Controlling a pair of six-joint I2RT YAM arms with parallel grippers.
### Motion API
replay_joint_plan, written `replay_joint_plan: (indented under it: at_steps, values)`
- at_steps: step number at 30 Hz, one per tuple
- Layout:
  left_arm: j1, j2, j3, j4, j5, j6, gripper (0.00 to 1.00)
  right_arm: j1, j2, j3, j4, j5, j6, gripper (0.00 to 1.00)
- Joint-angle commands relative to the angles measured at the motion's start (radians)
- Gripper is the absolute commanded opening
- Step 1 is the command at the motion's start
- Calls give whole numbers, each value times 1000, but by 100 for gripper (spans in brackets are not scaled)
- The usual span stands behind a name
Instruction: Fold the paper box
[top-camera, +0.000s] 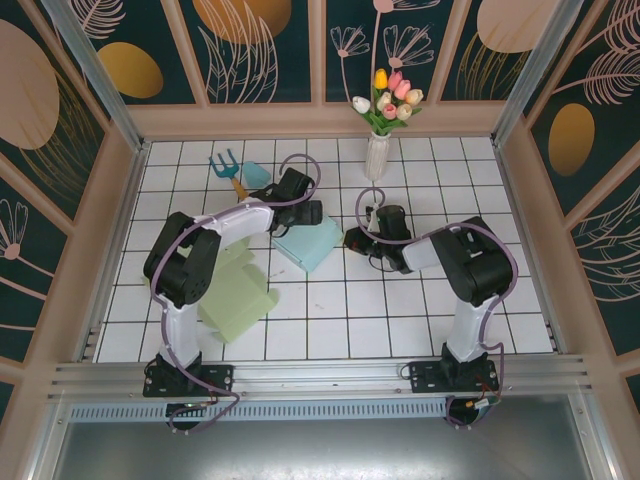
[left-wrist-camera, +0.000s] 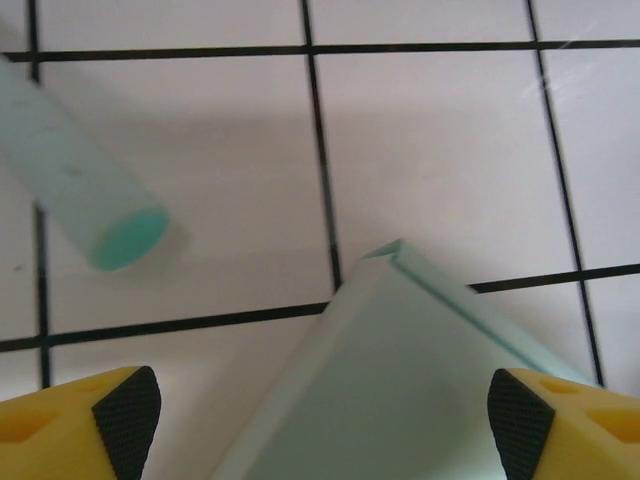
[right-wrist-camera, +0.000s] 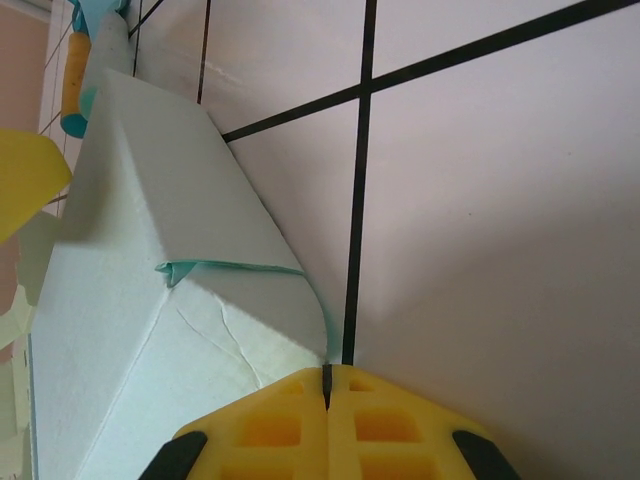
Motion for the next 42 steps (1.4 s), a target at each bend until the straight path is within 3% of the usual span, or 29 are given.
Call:
replay_joint_plan:
  at_steps: [1, 7, 11, 19, 26, 32, 38, 42]
  values:
    - [0, 8, 18, 61, 66, 26, 87, -18, 57, 17, -63, 10, -36, 1]
    - [-1, 70, 28, 80, 114, 42, 87, -24, 97, 38, -60, -7, -39, 1]
    - [-2, 71, -14, 153, 247, 22, 84, -26, 127, 65, -76, -25, -52, 1]
    - [-52, 16, -119, 310, 410, -52, 83, -20, 174, 126, -89, -76, -67, 0]
    - [-100, 23, -121, 378, 463, -99, 83, 10, 170, 172, -127, -122, -101, 0]
    - [-100, -25, -153, 372, 396, -109, 83, 11, 107, 173, -201, -102, -156, 0]
    - [-98, -85, -150, 181, 66, -130, 85, 11, -3, 118, -271, 14, -158, 0]
    - [-87, -144, -220, 180, 5, -168, 89, 10, -104, 27, -281, 47, -155, 0]
